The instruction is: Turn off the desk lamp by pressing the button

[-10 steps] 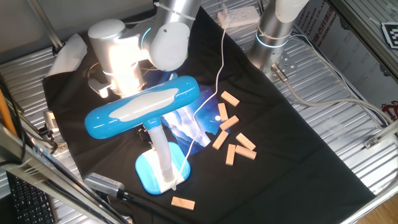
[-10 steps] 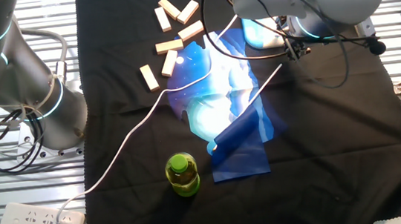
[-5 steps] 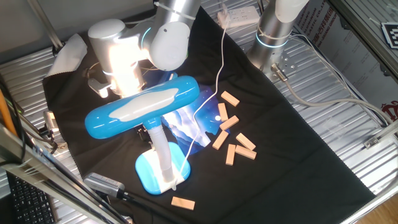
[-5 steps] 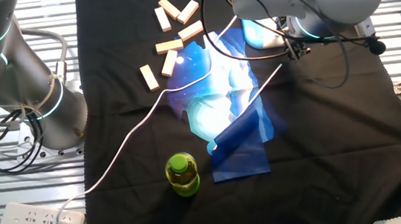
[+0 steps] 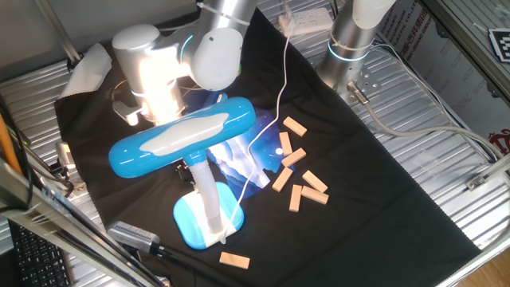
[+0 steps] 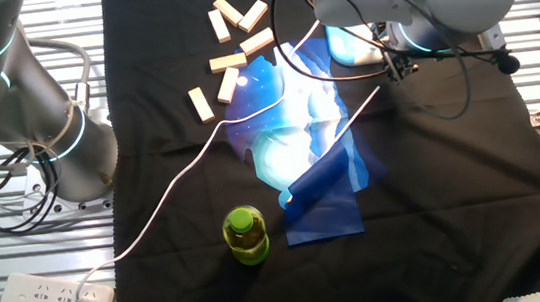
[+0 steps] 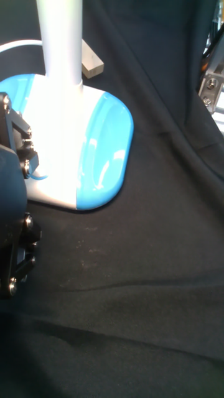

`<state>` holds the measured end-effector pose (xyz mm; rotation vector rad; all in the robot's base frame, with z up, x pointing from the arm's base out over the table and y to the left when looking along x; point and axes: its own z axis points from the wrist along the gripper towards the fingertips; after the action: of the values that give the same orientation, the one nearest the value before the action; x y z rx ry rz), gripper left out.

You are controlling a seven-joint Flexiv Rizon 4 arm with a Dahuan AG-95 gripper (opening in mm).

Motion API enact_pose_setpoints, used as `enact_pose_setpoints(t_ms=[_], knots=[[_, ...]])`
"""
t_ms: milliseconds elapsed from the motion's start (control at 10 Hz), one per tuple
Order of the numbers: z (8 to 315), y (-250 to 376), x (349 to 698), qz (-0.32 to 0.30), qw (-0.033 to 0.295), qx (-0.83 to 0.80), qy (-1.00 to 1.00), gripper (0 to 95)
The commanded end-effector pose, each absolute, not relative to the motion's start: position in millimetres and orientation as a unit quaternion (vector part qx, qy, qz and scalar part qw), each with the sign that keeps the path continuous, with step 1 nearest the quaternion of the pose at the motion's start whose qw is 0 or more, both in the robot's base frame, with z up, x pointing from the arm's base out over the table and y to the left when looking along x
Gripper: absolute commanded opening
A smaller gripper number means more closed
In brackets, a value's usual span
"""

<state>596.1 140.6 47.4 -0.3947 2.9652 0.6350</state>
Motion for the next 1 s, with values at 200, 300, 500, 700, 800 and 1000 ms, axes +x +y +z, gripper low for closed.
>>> enact_pose_setpoints(t_ms=[200, 300, 500, 700, 800, 1000], knots=[[47.8, 140.8, 596.4, 0.207, 0.039, -0.129, 0.969, 57.0], [47.7, 141.0, 596.3, 0.207, 0.039, -0.130, 0.969, 57.0], [47.9, 141.5, 596.4, 0.206, 0.037, -0.127, 0.970, 38.0], [48.0, 142.1, 596.5, 0.205, 0.036, -0.126, 0.970, 19.0], [48.0, 142.2, 596.5, 0.205, 0.036, -0.125, 0.970, 19.0], [48.3, 142.7, 596.7, 0.206, 0.035, -0.121, 0.970, 0.0]])
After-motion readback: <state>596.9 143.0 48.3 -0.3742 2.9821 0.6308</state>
